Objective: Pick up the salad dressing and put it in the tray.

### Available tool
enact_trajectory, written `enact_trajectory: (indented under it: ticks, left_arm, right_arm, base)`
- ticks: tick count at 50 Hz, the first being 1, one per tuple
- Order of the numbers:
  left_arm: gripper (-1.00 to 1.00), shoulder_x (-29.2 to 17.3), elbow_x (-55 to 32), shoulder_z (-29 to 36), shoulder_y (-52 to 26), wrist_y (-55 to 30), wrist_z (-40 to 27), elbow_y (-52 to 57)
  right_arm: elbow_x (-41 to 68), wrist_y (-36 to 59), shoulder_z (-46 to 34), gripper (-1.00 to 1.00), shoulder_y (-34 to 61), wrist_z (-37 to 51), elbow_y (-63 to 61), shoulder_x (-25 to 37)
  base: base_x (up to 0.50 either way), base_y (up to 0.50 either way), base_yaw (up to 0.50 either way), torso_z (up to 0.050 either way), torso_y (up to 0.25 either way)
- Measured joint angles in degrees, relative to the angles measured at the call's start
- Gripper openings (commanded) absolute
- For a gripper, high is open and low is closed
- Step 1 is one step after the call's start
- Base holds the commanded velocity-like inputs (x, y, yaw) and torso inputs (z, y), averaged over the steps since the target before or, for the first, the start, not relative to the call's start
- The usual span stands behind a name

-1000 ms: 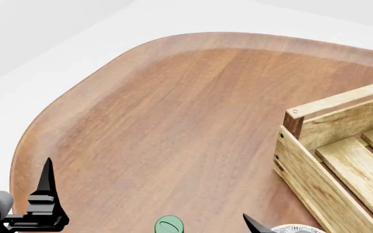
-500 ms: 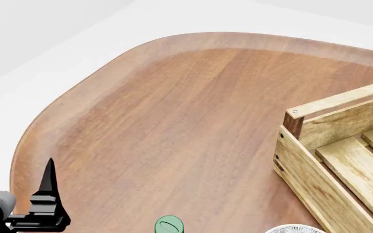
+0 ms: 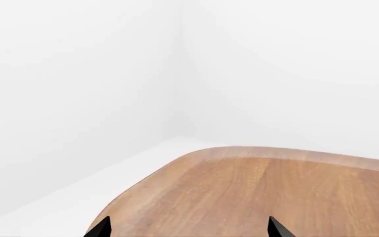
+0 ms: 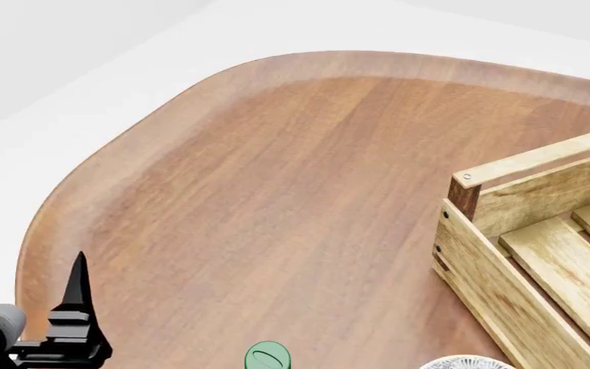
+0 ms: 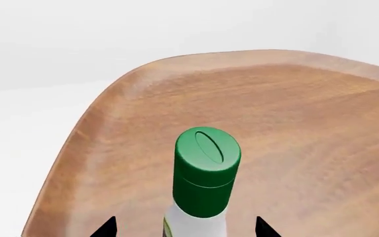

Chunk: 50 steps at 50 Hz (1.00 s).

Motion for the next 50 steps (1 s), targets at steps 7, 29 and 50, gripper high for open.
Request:
enact_trajectory:
  ticks: [7,29,50]
  left_arm:
    - [1.00,-0.11,-0.11,0.07,0.04,0.26,-0.10,-0.24]
    - [1.00,-0.51,-0.47,0.37,0.09,0.90,-0.38,-0.78]
    - [1.00,-1.00,-1.11,0.35,0.17,1.22,-0.81,-0.87]
  right_arm:
    - [-1.05,-0.41,-0.59,1.00,1.59,0.53,2.98,-1.40]
    - [-1.35,0.42,-0.88,1.00,6.71,1.56,9.14,-5.02]
    - [-1.45,-1.16,-3.87,-1.00,8.62,-1.36,13.59,-6.89]
  base:
    - [0.00,0.00,0.00,0.000,0.000]
    - [0.00,0.00,0.00,0.000,0.000]
    - [0.00,0.00,0.00,0.000,0.000]
